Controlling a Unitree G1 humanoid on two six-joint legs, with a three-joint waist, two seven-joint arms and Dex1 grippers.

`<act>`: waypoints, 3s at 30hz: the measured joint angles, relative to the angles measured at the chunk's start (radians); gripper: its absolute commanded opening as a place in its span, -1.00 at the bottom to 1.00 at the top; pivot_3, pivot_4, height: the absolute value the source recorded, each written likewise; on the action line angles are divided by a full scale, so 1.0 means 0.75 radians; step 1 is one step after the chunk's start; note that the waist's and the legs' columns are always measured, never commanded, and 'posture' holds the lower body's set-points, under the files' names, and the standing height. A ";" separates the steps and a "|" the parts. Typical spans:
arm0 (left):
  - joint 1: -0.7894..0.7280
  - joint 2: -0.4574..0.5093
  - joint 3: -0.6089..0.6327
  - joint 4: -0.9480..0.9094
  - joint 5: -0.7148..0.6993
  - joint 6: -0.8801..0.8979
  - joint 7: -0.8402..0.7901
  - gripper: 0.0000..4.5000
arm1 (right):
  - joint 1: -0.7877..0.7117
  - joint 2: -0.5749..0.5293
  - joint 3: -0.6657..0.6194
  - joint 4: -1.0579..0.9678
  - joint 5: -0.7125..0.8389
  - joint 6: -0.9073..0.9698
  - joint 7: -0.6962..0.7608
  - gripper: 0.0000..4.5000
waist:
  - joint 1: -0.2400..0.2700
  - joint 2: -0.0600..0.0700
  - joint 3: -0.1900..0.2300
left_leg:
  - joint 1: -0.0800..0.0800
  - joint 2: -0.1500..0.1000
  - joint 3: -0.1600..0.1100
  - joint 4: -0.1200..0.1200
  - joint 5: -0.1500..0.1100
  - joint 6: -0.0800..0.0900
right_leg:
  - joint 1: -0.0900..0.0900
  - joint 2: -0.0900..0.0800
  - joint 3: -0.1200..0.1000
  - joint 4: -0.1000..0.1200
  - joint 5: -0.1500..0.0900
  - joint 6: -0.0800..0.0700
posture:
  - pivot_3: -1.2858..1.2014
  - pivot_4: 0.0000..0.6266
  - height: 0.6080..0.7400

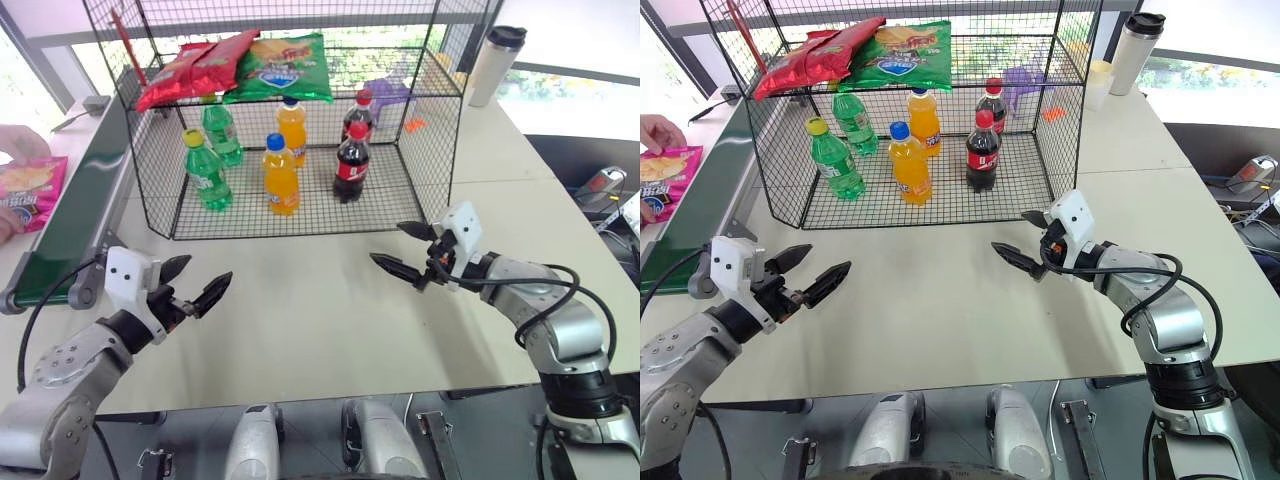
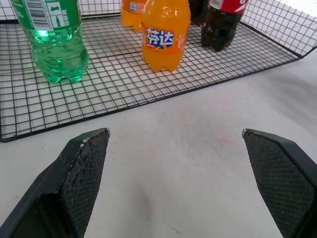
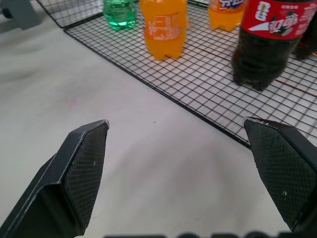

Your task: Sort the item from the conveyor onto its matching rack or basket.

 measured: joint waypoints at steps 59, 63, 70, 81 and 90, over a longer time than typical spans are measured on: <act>0.153 0.054 0.145 -0.137 0.037 -0.006 0.046 0.97 | -0.225 0.112 0.082 0.257 -0.060 -0.109 0.131 1.00 | -0.004 0.000 0.000 | 0.000 0.000 0.000 0.000 0.000 0.000 | 0.000 0.001 0.000 0.001 0.001 -0.002 | 0.03 -0.52 1.00; 0.203 0.225 0.424 -0.151 0.179 -0.090 0.018 0.97 | -0.337 0.083 0.077 0.279 0.048 -0.002 0.258 1.00 | -0.005 0.000 0.000 | 0.000 0.001 0.000 -0.001 0.000 0.000 | -0.002 0.002 0.000 0.002 0.001 -0.003 | 0.03 -0.52 1.00; 0.737 0.326 0.737 0.071 0.976 -0.819 -0.094 0.97 | -0.538 0.090 0.096 0.263 0.174 0.125 0.403 1.00 | -0.006 0.001 -0.001 | 0.000 0.002 0.006 -0.007 -0.002 0.003 | -0.007 0.001 0.003 -0.003 0.001 -0.004 | 0.03 -0.52 1.00; 0.825 0.218 0.658 0.495 1.506 -1.490 0.202 0.97 | -0.629 0.292 0.268 0.276 0.136 0.014 0.473 1.00 | -0.008 -0.001 -0.002 | -0.011 0.001 0.014 -0.007 -0.003 0.001 | -0.015 -0.012 0.001 -0.008 0.002 -0.004 | 0.03 -0.52 1.00; 0.823 0.161 0.664 0.621 1.668 -1.619 0.465 0.97 | -0.578 0.298 0.344 0.277 0.072 -0.057 0.501 1.00 | -0.009 -0.001 -0.002 | -0.011 0.001 0.015 -0.005 -0.004 0.000 | -0.015 -0.012 -0.001 -0.006 0.003 -0.002 | 0.03 -0.52 1.00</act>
